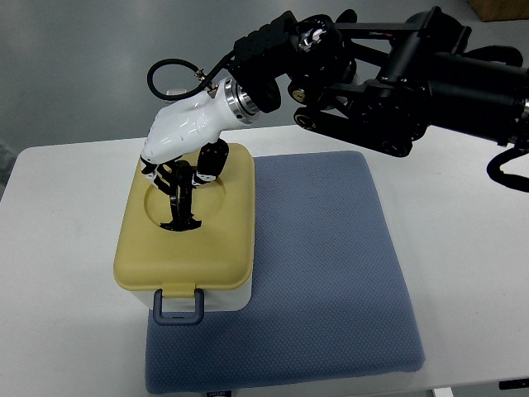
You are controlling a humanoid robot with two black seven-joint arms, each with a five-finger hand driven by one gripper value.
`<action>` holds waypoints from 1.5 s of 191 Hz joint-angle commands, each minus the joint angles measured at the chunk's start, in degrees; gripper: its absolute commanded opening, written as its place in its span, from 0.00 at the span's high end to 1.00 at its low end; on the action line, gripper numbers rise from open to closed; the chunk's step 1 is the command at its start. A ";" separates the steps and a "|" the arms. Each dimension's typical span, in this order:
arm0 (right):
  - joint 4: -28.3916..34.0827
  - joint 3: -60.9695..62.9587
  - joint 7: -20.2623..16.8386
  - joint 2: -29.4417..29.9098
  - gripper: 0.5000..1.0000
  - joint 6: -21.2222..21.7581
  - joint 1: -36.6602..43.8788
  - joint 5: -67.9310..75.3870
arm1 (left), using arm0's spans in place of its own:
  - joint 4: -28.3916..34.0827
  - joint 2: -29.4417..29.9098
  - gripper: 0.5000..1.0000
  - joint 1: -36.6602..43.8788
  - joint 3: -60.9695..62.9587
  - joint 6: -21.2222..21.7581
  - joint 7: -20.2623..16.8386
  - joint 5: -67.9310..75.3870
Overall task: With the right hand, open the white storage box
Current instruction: 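Lower the right hand and close its fingers around the black handle, then lift the yellow lid off the box and carry it onto the mat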
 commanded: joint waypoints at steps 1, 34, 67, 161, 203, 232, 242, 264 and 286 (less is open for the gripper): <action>0.02 0.00 0.00 0.09 1.00 0.09 -0.01 0.00 | 0.00 0.00 0.00 -0.08 0.00 0.00 -0.01 0.00; 0.11 0.09 0.09 0.00 1.00 0.09 0.08 0.00 | 0.00 0.00 0.00 0.01 0.00 0.00 -0.01 0.00; 0.02 0.09 0.09 0.00 1.00 0.27 0.87 0.18 | 0.00 0.00 0.00 0.01 0.00 0.00 -0.01 0.00; -1.56 1.14 1.41 -8.26 1.00 0.18 1.84 2.28 | 0.00 0.00 0.00 0.01 0.00 0.00 -0.01 0.00; -2.88 1.05 1.41 -16.35 1.00 0.09 1.40 6.24 | 0.00 0.00 0.00 0.01 0.00 0.00 -0.01 0.00; -3.58 1.05 2.46 -22.67 1.00 -0.26 0.61 6.86 | 0.00 0.00 0.00 -0.08 0.00 0.00 -0.01 0.00; -3.58 1.05 2.55 -24.61 1.00 -0.43 -0.62 6.86 | 0.00 0.00 0.00 0.01 0.00 0.00 -0.01 0.00; -3.76 1.05 2.55 -27.95 1.00 -1.31 -3.52 6.77 | 0.00 0.00 0.00 0.01 0.00 0.00 -0.01 0.00; -3.76 0.61 2.55 -30.32 1.00 -3.16 -6.77 6.68 | 0.00 0.00 0.00 0.01 0.00 0.00 -0.01 0.00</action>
